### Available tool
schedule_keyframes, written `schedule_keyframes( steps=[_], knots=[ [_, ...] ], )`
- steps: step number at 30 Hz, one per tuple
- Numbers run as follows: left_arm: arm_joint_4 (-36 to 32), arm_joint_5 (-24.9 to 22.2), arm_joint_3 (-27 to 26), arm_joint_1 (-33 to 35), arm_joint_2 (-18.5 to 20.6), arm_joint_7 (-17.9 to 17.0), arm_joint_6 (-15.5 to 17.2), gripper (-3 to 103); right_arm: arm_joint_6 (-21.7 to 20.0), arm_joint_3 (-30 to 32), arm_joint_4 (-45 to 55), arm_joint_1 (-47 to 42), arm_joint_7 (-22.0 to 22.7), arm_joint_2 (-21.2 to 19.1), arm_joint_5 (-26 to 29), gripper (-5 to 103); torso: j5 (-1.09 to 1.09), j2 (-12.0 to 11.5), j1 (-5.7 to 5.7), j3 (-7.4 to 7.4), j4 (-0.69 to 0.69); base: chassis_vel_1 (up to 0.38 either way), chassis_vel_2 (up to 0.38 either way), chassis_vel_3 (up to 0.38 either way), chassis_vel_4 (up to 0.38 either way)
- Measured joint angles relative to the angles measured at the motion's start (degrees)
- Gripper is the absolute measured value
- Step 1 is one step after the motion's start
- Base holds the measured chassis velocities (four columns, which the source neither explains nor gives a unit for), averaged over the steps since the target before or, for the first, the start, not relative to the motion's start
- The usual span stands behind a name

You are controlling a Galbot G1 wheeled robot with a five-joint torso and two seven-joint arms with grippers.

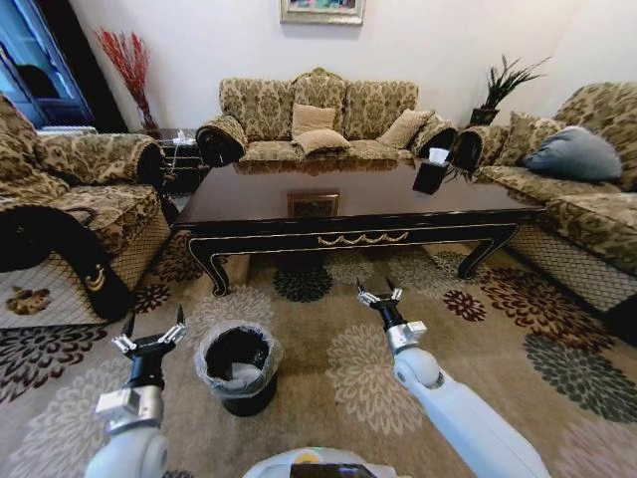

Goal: Move to the front of the table and pick up the trash from the floor, then place it into the trash bin.

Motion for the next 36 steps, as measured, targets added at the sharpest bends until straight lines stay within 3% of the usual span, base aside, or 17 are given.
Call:
schedule_keyframes(
  steps=[5, 10, 22, 30, 36],
  knots=[
    [-0.3, 2.1, 1.2, 1.9, -0.7, 0.6, 1.3, 100, 2.0, 2.0, 0.3, -1.8, -1.6, -0.3, -1.4, 100, 0.02, 0.0, 0.0, 0.0, -0.03, 0.0, 0.0, 0.0, 0.0],
    [-0.6, 3.7, 1.0, 1.4, -1.2, 0.7, 2.0, 100, 1.3, 3.5, 1.5, -2.6, -0.2, -0.7, -3.0, 100, 0.0, 0.0, 0.0, 0.0, -0.01, 0.0, 0.0, 0.0, 0.0],
    [-2.3, 2.3, -0.7, 1.3, -1.5, 0.5, 1.7, 100, 0.6, 3.8, 2.7, -4.4, 0.2, -0.7, -3.9, 100, 0.01, 0.0, 0.0, 0.0, -0.01, 0.0, 0.0, 0.0, 0.0],
    [-1.2, 1.0, -0.7, 0.6, -1.6, 3.7, 0.3, 100, 2.0, 3.8, 2.8, -4.7, -0.9, -0.5, -3.6, 100, 0.0, 0.0, 0.0, 0.0, -0.01, 0.0, 0.0, 0.0, 0.0],
    [-1.2, 1.4, -0.7, 0.6, -1.6, 3.9, 0.3, 100, 2.0, 3.8, 2.8, -4.8, -1.0, -0.5, -3.6, 100, 0.01, 0.0, 0.0, 0.0, -0.01, 0.0, 0.0, 0.0, 0.0]
  ],
)
